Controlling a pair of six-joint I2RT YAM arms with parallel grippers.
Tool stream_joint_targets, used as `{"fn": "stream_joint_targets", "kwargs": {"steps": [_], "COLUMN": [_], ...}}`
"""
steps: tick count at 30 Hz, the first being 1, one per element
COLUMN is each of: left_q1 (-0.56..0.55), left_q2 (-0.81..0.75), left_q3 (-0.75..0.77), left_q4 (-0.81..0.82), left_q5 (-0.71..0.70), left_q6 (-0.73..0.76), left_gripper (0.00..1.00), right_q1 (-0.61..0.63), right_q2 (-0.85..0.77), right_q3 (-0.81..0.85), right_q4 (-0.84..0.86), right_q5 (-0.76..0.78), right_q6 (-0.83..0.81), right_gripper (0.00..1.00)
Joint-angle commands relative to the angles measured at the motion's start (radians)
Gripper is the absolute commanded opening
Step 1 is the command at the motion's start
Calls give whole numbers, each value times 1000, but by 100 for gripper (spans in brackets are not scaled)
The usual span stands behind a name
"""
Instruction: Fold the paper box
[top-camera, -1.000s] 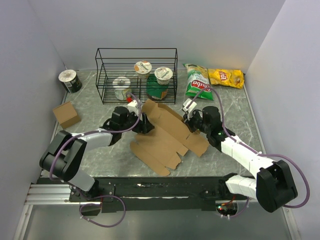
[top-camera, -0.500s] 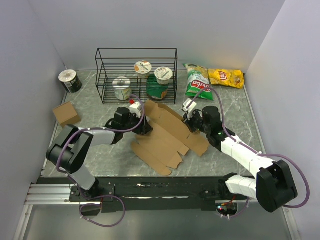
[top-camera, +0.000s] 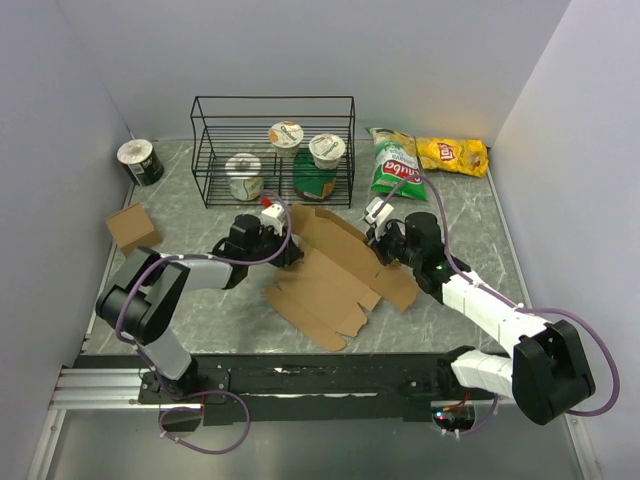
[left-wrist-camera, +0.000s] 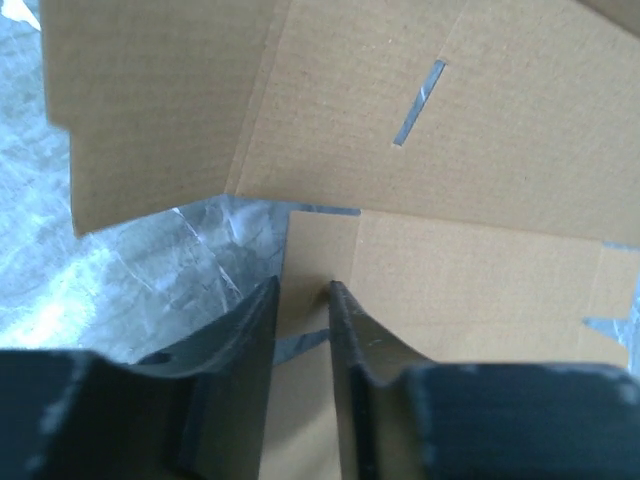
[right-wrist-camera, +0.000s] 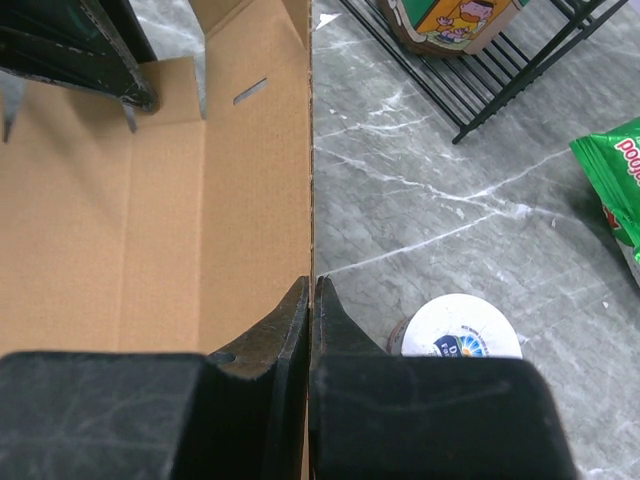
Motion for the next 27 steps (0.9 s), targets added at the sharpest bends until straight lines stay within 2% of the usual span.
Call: {"fn": "stream_joint_targets", "kwargs": {"steps": [1, 3, 11, 15, 23, 27], "left_q1": [-44, -61, -217, -237, -265, -262], "left_q2": [12, 14, 23, 29, 44, 49], "left_q3": [33, 40, 102, 100, 94, 94], "left_q4": [58, 43, -72, -68, -32, -52], "left_q5": [12, -13, -342, -398, -398, -462], "left_q6": [38, 52, 63, -5, -45, -78], "left_gripper": [27, 25, 14, 13, 14, 13], "right_q1": [2, 4, 4, 5, 20, 59], "right_q2": [-16, -16, -14, -19, -21, -45], "right_q3": [18, 18, 17, 17, 17, 4], "right_q4": [47, 47, 52, 49, 37, 32], "right_q5": [-21, -21, -19, -18, -21, 45], "right_q6": [0, 1, 1, -2, -3, -8], "right_gripper": [0, 0, 0, 0, 0, 0]}}
